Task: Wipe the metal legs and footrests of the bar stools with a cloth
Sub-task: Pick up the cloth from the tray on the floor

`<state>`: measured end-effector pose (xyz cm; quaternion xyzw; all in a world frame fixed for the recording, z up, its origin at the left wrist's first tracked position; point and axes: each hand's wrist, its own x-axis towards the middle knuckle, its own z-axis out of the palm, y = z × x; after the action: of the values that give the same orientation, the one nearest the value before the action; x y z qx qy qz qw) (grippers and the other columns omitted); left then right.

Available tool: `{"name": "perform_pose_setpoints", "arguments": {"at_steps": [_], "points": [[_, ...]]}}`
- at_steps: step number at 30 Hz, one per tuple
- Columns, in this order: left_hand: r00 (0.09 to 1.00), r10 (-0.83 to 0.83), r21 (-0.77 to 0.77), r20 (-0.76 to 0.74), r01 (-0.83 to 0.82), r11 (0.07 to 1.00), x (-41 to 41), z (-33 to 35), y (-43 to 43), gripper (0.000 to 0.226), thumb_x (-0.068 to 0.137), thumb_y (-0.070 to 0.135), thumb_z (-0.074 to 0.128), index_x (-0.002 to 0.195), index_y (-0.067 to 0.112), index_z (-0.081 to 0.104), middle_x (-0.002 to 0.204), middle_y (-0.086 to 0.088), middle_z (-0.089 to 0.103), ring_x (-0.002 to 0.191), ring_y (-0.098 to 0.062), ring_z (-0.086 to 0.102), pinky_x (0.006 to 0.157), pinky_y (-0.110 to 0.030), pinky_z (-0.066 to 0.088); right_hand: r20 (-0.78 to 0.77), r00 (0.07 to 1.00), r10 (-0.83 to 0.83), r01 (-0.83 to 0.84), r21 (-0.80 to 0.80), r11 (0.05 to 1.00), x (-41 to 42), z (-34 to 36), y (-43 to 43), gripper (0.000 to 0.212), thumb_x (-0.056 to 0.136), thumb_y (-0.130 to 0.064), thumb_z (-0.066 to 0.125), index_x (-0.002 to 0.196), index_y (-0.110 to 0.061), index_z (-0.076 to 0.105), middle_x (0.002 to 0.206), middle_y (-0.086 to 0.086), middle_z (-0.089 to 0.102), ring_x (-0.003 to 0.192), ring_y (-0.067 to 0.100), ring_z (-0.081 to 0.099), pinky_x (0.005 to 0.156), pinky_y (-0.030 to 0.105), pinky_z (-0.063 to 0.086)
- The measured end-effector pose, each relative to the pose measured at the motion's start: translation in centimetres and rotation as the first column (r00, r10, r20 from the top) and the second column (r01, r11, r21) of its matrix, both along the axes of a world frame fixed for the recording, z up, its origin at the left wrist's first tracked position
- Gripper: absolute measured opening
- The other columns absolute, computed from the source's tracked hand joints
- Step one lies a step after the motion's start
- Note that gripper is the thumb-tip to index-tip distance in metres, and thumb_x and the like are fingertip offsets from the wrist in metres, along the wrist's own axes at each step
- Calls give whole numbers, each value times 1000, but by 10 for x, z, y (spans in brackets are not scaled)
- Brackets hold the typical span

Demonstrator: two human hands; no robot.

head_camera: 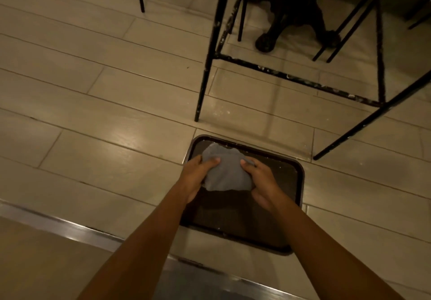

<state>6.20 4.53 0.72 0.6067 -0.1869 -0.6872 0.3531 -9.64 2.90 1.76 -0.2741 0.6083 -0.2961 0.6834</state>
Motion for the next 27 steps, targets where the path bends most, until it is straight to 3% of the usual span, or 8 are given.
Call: {"name": "perform_pose_setpoints", "arguments": {"at_steps": [7,10,12,14,17,21,24,27], "points": [[999,39,-122,18,-37,992,59,82,-5,31,93,19,53,123,14,56,119,-7,62,107,-20,61,94,-31,46,28,999,-36,39,-105,994,68,72,2,11,91,-21,53,95,-22,63,100,5,68,91,19,65,78,37,54],[1000,16,-146,12,-14,989,90,113,-10,45,91,27,55,126,1,48,127,-27,54,96,-23,63,81,-27,51,28,997,-67,70,-111,991,101,97,2,13,91,-23,53,100,-21,63,101,3,67,92,18,65,68,27,55],[999,32,-137,-11,-33,990,111,130,-10,37,93,21,52,127,9,51,128,-14,57,106,-20,61,87,-29,51,36,996,-86,90,-120,989,121,112,3,19,91,-23,53,107,-17,61,104,5,67,93,19,65,65,26,54],[999,5,-144,-31,-10,989,132,143,-12,33,92,20,53,125,19,54,126,-7,59,107,-16,61,89,-28,51,37,994,-106,110,-144,983,139,126,2,18,91,-22,53,106,-18,61,106,5,66,95,19,64,70,28,54],[998,-57,-141,-18,54,989,163,162,-21,36,87,20,60,123,21,53,120,-10,63,99,-17,65,76,-26,56,78,985,-155,165,-153,974,165,144,-6,16,91,-19,53,105,-18,60,109,7,65,96,20,64,75,30,55],[995,-85,-149,-41,78,986,195,186,-41,46,87,11,60,131,16,48,123,-13,61,109,-26,62,93,-42,51,115,974,-196,216,-205,955,195,161,-24,19,90,-15,53,109,-15,58,115,11,62,102,25,62,83,35,55],[995,-100,-187,-30,93,978,210,196,-58,36,91,9,54,126,12,50,123,-15,60,108,-26,61,92,-39,51,101,971,-218,237,-241,941,213,168,-40,18,90,-14,54,107,-14,60,119,16,60,107,31,60,92,47,50],[996,-87,-199,-36,78,977,224,201,-76,30,92,10,51,122,12,52,121,-14,60,106,-23,62,91,-36,51,106,965,-241,260,-245,934,227,173,-58,15,89,-12,55,102,-18,61,118,15,61,107,30,59,92,47,50]]}}
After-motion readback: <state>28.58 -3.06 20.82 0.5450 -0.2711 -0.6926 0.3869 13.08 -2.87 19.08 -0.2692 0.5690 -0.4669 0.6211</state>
